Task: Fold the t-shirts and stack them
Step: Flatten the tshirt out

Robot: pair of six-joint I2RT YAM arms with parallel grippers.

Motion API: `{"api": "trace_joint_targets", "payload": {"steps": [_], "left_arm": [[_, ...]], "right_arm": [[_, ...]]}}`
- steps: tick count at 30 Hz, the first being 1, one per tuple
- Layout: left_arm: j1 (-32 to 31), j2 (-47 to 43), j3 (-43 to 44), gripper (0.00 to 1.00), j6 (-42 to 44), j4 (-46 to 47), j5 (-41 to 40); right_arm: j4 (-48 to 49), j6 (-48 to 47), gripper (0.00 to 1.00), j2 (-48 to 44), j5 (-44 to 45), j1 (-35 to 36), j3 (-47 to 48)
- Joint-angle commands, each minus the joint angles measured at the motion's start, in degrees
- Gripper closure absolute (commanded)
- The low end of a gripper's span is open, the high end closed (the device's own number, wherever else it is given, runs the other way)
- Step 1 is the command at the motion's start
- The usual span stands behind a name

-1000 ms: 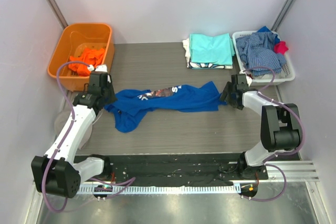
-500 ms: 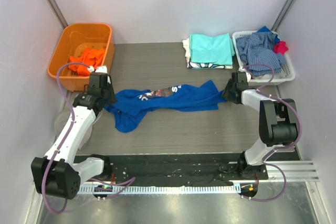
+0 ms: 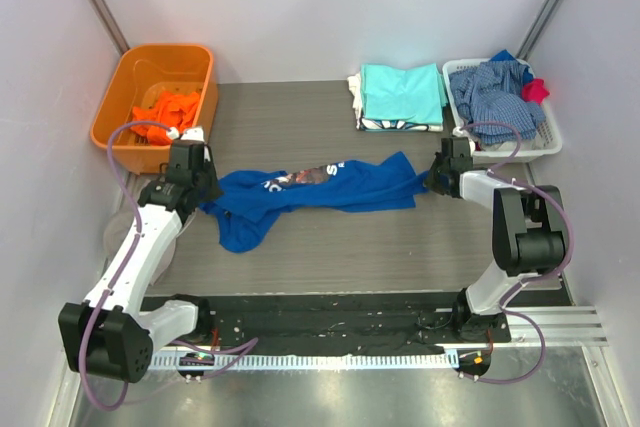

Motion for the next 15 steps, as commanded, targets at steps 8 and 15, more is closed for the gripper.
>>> {"api": "trace_joint_targets", "payload": {"steps": [8, 15], "left_arm": [[0.6, -3.3, 1.8, 1.00, -0.4, -2.8, 2.6], [0.5, -7.4, 17.1, 1.00, -0.2, -12.6, 2.8]], "right_arm": [[-9.8, 2.7, 0.99, -10.5, -6.1, 0.0, 0.9], [-26.3, 1.7, 0.99, -29.7, -1.4, 0.0, 17.8]]}}
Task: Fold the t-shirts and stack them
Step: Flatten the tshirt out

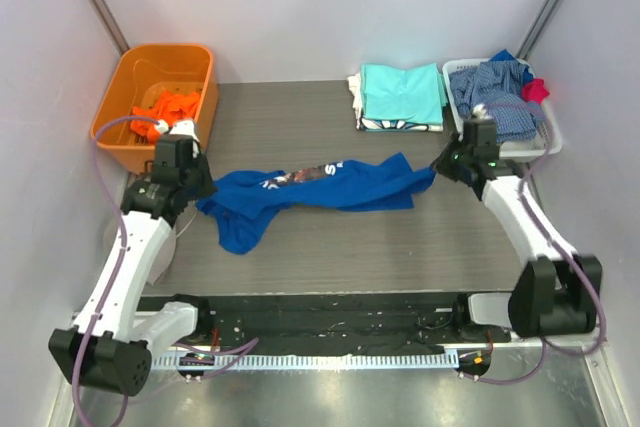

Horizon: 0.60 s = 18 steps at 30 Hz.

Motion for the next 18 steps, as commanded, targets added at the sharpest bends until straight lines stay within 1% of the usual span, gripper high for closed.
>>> {"api": "trace_joint_targets", "payload": {"steps": [1, 2, 3, 5, 10, 12, 14, 18], "left_arm": [[0.4, -3.7, 13.2, 1.00, 0.4, -7.6, 0.9], [0.5, -3.9, 15.1, 1.00, 0.6, -9.0, 1.0], [0.4, -4.2, 18.7, 1.00, 0.9, -10.4, 1.1], [0.4, -4.9, 21.7, 1.00, 1.5, -13.4, 1.7], [-0.4, -6.7, 31.1, 1.00, 1.7, -20.1, 4.0], [-2.8, -7.6, 33.8, 1.00, 0.9, -21.2, 2.6], [-3.4, -8.6, 34.7, 1.00, 0.0, -20.7, 2.8], [-3.4, -9.6, 37.3, 1.00, -1.5, -20.1, 4.1]], "right_arm": [[-11.7, -0.1, 0.99, -12.7, 3.6, 0.2, 14.8], [-13.3, -0.3, 0.99, -13.9, 3.8, 0.3, 19.0], [-14.7, -0.5, 0.99, -15.0, 4.1, 0.2, 20.6], [-17.8, -0.6, 0.99, -18.2, 4.4, 0.2, 24.4], [-22.2, -0.6, 0.99, -23.1, 4.6, 0.2, 29.0], [-24.0, -1.4, 0.99, -24.7, 5.1, 0.2, 31.9], [-25.2, -2.0, 0.99, -25.3, 5.5, 0.2, 35.4], [-28.2, -2.4, 0.99, -25.6, 5.6, 0.1, 39.3]]}}
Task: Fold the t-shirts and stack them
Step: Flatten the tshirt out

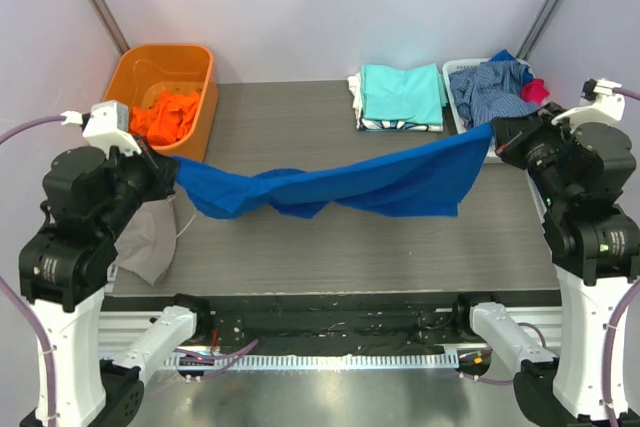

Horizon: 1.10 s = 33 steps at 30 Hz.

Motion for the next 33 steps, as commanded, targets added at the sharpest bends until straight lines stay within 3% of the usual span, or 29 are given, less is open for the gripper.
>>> {"api": "trace_joint_targets", "payload": {"steps": [1, 7, 10, 13, 16, 18, 20, 23, 25, 28, 29, 33], "left_arm": [[-0.2, -0.5, 2.7, 1.00, -1.4, -0.4, 1.8], [-0.1, 4.3, -8.5, 1.00, 0.2, 12.6, -1.0], [-0.2, 13.0, -10.6, 1.00, 0.9, 20.7, -1.8], [-0.1, 23.2, -7.8, 1.00, 2.2, 26.7, -4.5], [-0.1, 32.5, 4.4, 1.00, 2.5, 25.1, -4.3], [-0.2, 36.4, 16.2, 1.00, 2.0, 22.4, -3.3], [-0.3, 38.0, 28.1, 1.00, 0.9, 18.1, -2.2], [-1.0, 38.0, 40.8, 1.00, -0.1, 12.1, -0.9], [-1.5, 33.2, 42.1, 1.00, -0.6, 11.6, -0.4], [-1.5, 25.8, 33.1, 1.00, -1.2, 12.9, -0.8], [-1.5, 20.5, 24.4, 1.00, -1.2, 14.8, -1.0], [-1.5, 10.4, 2.8, 1.00, 0.2, 17.8, -3.9]], "right_arm": [[-3.1, -1.5, 0.99, -0.5, 1.5, 0.0, 4.5], [7.6, 0.2, 0.99, 5.8, 5.8, 0.0, -7.9], [16.4, 1.2, 0.99, 12.3, 7.8, 0.0, -12.4], [23.2, 0.9, 0.99, 21.8, 7.7, -0.1, -10.3], [23.9, -1.7, 0.99, 30.4, 7.2, 0.0, 0.4], [20.7, -3.3, 0.99, 34.0, 6.9, 0.0, 13.1], [17.8, -3.7, 0.99, 35.1, 5.3, -0.1, 26.0], [12.7, -3.2, 0.99, 34.1, 1.5, 0.0, 36.7], [11.6, -3.0, 0.99, 28.8, 0.7, 0.0, 36.8], [10.9, -2.5, 0.99, 19.3, -0.3, 0.0, 29.5], [11.1, -2.3, 0.99, 17.0, -1.0, -0.1, 22.7], [10.8, -2.2, 0.99, 5.7, -2.4, 0.0, 2.7]]}}
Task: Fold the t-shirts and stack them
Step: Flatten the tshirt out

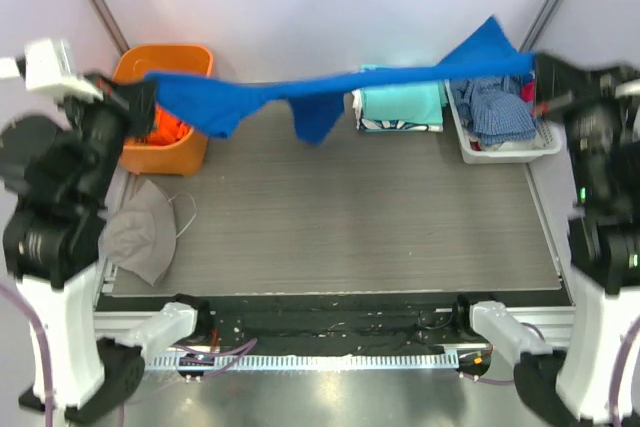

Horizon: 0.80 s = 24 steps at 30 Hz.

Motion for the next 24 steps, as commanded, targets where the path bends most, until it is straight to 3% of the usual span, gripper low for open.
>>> {"api": "trace_joint_targets", "payload": {"steps": [1, 4, 10, 24], "left_arm": [[-0.1, -6.3, -22.1, 1.00, 0.6, 0.1, -3.0], [-0.1, -10.5, -37.3, 1.00, -0.8, 1.7, -3.4], [-0.1, -14.2, -54.0, 1.00, -8.8, 3.1, -0.9], [-0.2, -21.4, -66.5, 1.00, -13.9, -1.6, -4.3]], "right_arm": [[-4.3, 0.0, 0.99, -6.1, -4.3, 0.0, -24.5], [-4.6, 1.0, 0.99, -12.7, -6.8, 0.0, -37.9], [-5.8, 4.3, 0.99, -18.0, -8.4, -0.1, -53.8], [-9.8, 5.1, 0.99, -17.1, -8.1, -0.1, -61.6]]}}
